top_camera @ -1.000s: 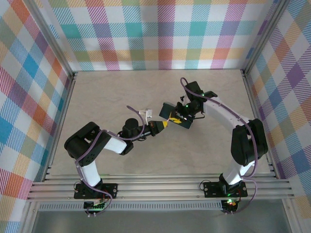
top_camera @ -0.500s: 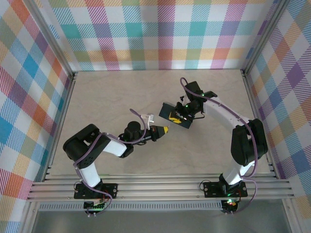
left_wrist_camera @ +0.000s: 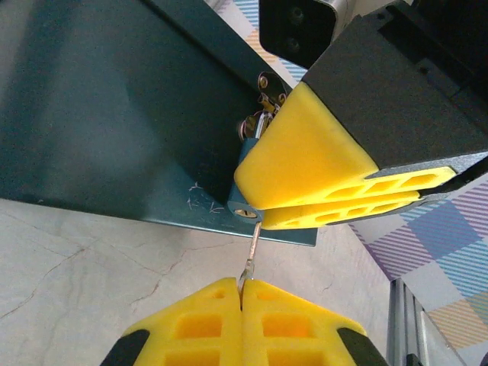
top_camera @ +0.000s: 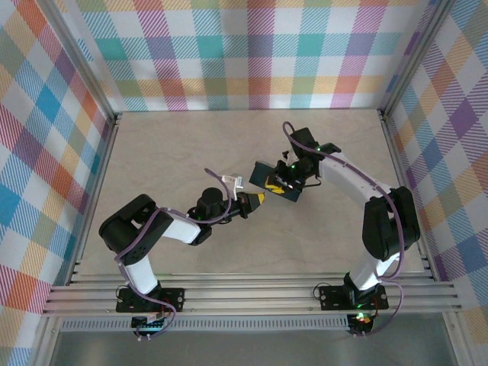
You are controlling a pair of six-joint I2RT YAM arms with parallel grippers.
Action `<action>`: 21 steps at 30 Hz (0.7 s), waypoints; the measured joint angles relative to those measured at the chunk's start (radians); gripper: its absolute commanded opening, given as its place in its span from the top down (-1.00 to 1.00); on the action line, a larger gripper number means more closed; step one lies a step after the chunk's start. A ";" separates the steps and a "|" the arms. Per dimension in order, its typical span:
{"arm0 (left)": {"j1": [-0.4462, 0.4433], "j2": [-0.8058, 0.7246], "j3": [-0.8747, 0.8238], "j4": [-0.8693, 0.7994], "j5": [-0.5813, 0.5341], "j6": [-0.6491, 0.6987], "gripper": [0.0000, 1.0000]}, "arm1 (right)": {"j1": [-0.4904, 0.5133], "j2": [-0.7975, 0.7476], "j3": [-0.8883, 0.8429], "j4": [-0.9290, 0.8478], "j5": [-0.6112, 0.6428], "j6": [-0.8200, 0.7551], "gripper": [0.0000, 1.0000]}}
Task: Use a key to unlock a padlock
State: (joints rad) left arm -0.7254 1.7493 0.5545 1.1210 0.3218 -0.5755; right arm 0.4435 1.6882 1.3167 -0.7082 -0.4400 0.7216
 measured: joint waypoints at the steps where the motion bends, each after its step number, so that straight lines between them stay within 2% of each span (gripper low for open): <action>1: 0.000 0.000 0.000 -0.001 -0.002 0.001 1.00 | 0.000 0.000 0.000 0.000 0.000 0.000 1.00; 17: 0.000 0.000 0.006 -0.002 -0.046 0.005 1.00 | 0.000 0.000 0.008 0.015 -0.018 -0.008 1.00; 21: 0.000 -0.039 -0.044 -0.060 -0.075 0.012 1.00 | 0.002 -0.002 0.007 0.015 0.013 -0.036 0.95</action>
State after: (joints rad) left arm -0.7258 1.7107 0.5106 1.0611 0.2470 -0.5632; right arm 0.4458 1.6867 1.3239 -0.6933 -0.4271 0.6853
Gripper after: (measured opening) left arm 0.045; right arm 0.067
